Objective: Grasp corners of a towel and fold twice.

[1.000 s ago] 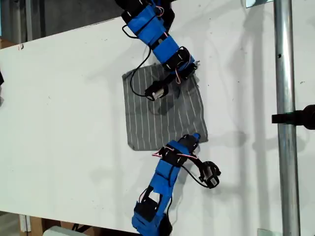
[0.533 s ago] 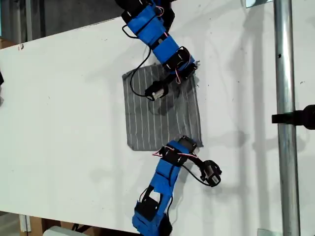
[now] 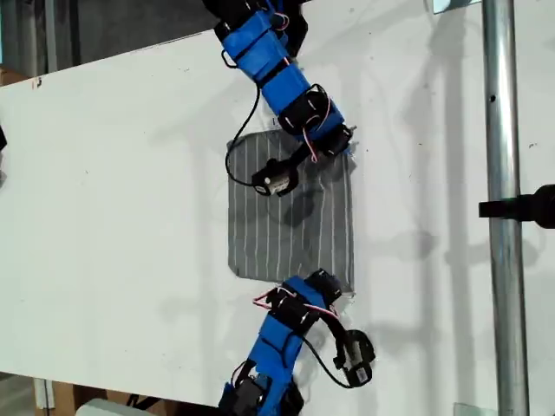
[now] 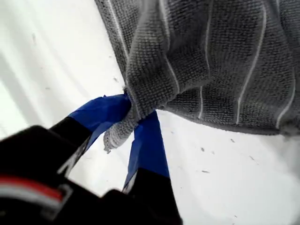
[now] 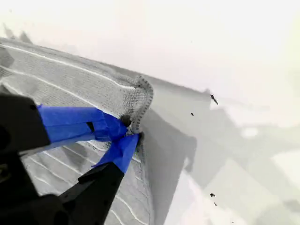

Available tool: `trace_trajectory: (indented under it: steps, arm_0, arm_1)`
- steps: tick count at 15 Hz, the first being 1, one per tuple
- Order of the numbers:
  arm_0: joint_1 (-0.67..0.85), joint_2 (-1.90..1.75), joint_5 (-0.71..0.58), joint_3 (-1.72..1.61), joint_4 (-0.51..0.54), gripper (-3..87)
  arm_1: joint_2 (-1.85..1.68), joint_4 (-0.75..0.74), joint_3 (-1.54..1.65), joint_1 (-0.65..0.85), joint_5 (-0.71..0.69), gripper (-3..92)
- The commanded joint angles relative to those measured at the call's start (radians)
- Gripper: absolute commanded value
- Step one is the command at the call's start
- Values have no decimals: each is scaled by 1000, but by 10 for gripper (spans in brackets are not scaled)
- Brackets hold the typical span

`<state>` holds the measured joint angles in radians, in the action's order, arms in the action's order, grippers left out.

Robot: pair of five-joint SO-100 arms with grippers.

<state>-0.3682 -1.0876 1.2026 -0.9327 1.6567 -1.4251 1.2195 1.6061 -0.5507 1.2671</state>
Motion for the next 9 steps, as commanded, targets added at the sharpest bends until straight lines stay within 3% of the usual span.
trace_trajectory:
  steps: [1, 5, 9]
  arm_0:
    - [-14, -132, -75, 8, 6, -29]
    - [86, -227, -80, -97, -31, -29]
    - [321, -385, -126, -374, -153, -29]
  arm_1:
    - [3, 17, -204, -3, -92, -2]
    - [-55, 34, -187, 133, -124, -2]
    - [-75, 190, -160, 330, -193, -2]
